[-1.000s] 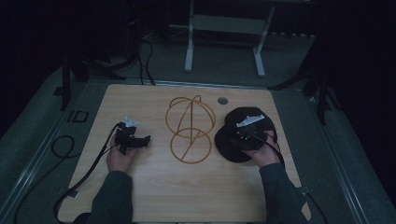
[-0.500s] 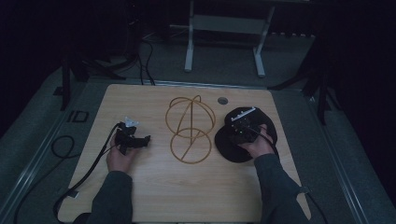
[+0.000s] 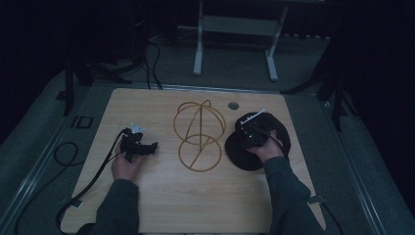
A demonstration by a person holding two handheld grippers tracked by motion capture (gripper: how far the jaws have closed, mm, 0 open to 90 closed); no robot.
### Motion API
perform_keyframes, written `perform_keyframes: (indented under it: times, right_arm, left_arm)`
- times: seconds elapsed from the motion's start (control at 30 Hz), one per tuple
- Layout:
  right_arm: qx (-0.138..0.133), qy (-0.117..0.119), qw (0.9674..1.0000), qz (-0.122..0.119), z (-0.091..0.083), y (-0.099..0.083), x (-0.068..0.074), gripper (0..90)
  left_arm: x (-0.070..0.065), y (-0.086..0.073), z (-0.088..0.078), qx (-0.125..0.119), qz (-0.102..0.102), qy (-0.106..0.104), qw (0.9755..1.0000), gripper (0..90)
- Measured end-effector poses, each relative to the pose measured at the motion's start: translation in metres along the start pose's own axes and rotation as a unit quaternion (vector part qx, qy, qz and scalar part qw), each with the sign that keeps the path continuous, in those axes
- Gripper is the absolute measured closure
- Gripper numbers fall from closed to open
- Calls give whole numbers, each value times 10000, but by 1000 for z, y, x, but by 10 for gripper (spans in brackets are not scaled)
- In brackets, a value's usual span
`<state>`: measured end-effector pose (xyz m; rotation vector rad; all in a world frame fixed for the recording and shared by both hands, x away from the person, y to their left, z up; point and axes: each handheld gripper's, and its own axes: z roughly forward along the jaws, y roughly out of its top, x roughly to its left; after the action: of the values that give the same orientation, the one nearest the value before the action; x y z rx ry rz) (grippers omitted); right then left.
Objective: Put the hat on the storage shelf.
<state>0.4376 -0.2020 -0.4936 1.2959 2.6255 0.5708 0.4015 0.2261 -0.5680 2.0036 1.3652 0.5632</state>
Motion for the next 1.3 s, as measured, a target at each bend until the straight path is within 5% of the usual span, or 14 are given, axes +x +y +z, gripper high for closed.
perform_keyframes:
  times: [0.2,0.37,1.0,1.3]
  right_arm:
    - [23,331,9992,217,2,1,-5,745]
    - [47,327,9993,188,1,2,-4,767]
    - [312,53,9987,-407,-9,0,4,785]
    - [236,31,9980,-591,-24,3,7,784]
  left_arm:
    - [0,0,0,-3,-4,0,10000,138]
    - [0,0,0,1,1,0,10000,138]
    - [0,0,0,-2,-3,1,10000,138]
    - [0,0,0,-1,6,1,10000,138]
